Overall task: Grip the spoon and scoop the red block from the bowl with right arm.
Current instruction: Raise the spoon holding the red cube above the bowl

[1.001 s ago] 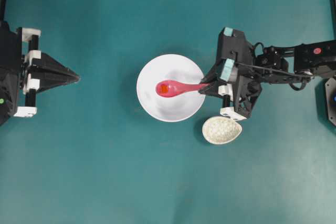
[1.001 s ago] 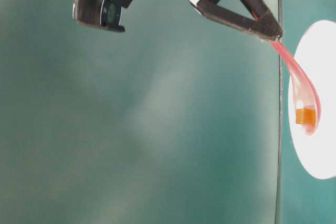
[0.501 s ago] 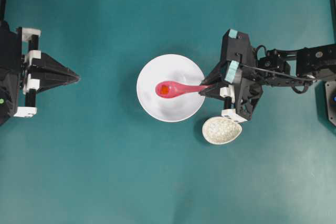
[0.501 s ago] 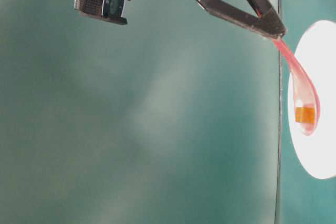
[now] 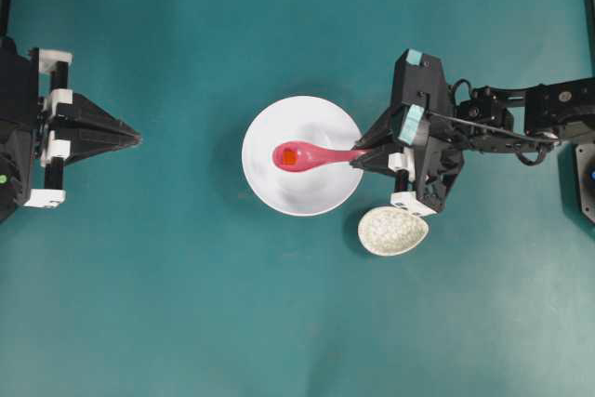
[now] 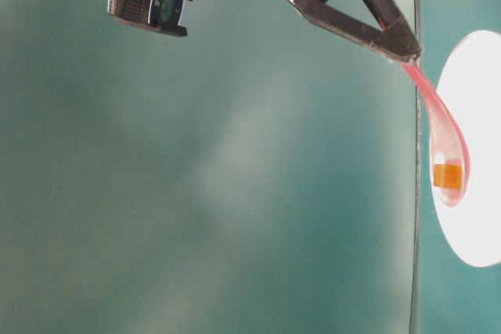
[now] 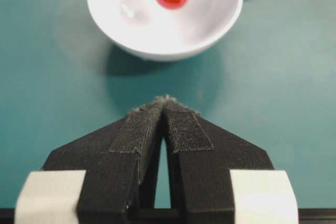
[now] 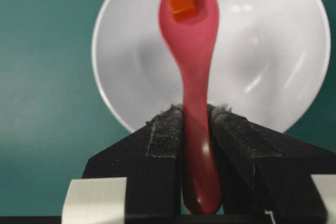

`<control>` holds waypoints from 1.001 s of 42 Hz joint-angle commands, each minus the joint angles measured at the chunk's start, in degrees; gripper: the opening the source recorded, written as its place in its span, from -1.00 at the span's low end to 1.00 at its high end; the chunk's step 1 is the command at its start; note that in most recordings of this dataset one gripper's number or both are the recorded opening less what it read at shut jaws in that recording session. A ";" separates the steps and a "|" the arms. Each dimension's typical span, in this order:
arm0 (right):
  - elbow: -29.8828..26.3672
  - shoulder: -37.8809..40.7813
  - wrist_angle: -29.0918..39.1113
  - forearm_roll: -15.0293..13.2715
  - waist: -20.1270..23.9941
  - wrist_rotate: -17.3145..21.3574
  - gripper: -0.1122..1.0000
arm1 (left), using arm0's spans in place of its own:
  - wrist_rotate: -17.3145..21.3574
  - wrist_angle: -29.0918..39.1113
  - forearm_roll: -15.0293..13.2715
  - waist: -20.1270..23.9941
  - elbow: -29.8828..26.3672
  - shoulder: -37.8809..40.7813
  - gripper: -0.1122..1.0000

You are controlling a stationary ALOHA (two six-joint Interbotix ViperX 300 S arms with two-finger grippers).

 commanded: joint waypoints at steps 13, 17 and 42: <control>-2.02 -3.60 1.49 0.18 -0.44 0.88 -0.40 | 0.09 -0.70 0.18 0.09 -0.70 0.09 -0.80; -2.37 -4.04 2.72 0.18 -0.70 1.93 -0.40 | 0.18 -0.70 0.18 0.18 -0.70 0.18 -0.80; -5.98 -6.86 8.44 0.18 -2.46 2.81 -0.40 | 0.18 -0.70 0.18 0.18 -0.79 0.09 -0.80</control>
